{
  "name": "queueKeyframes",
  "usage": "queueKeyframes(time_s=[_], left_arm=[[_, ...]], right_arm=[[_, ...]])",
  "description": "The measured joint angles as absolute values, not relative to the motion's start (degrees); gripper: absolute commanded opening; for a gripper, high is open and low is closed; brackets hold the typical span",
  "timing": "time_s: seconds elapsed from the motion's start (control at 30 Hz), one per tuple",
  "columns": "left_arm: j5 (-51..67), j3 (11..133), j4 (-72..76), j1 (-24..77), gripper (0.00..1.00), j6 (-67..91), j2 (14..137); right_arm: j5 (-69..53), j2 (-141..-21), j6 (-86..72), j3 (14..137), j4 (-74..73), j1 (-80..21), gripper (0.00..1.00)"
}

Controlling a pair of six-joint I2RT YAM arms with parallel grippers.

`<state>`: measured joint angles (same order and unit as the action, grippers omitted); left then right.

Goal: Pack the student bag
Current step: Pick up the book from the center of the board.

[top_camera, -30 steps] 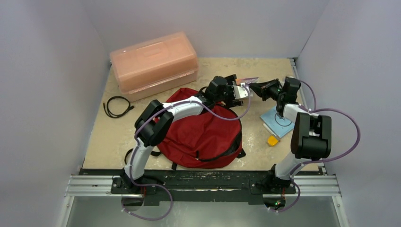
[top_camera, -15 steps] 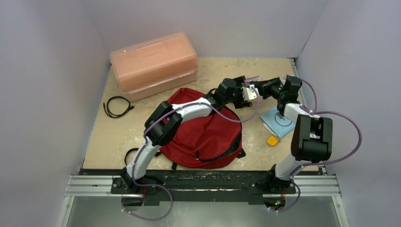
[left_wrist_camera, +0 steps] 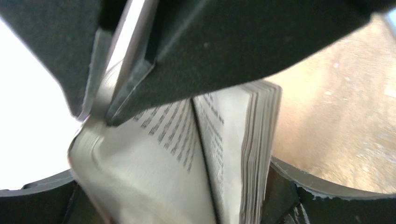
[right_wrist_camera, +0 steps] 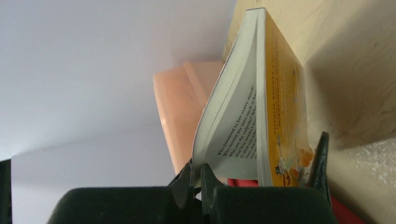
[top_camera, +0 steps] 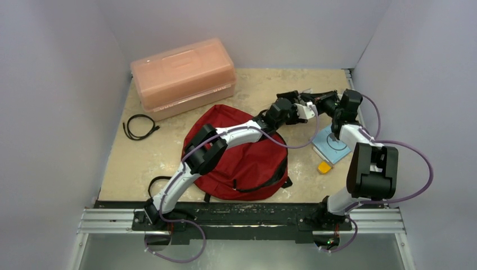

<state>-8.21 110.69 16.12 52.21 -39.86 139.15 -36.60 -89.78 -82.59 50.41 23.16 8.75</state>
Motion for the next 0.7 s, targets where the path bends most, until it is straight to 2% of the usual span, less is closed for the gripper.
queueKeyframes(time_s=[0.13,0.27,0.3,0.33,0.4,0.43,0.53,0.67,0.7], left_arm=[[-13.8,109.3,22.0,53.1,0.61,-41.8,139.9],[-16.1,103.7,29.2,53.4,0.32,-43.1,138.6],[-16.3,101.7,30.5,53.4,0.16,-43.2,137.9],[-16.6,100.7,31.0,53.4,0.02,-43.4,137.4],[-17.0,98.9,32.5,53.1,0.0,-44.0,136.5],[-17.1,97.9,33.1,52.9,0.0,-44.3,135.8],[-17.8,95.5,34.4,52.5,0.0,-44.7,134.3],[-18.5,92.7,37.3,52.6,0.0,-47.1,133.2],[-18.5,91.8,38.1,52.6,0.0,-48.0,132.7]], right_arm=[[-34.7,-88.8,-84.0,50.1,22.3,9.4,0.0],[-33.7,-87.5,-82.5,50.2,18.4,9.0,0.0],[-33.7,-87.4,-81.7,50.4,16.8,8.8,0.02],[-33.7,-87.3,-80.8,50.7,15.5,8.6,0.08],[-34.0,-87.2,-78.7,51.7,13.0,8.4,0.27],[-34.3,-87.2,-77.7,52.4,12.0,8.3,0.42],[-35.1,-87.3,-71.8,57.8,7.7,8.1,0.7],[-32.7,-86.9,-60.0,70.8,-1.0,8.2,0.91],[-31.6,-86.1,-57.1,73.3,-2.4,8.2,0.93]])
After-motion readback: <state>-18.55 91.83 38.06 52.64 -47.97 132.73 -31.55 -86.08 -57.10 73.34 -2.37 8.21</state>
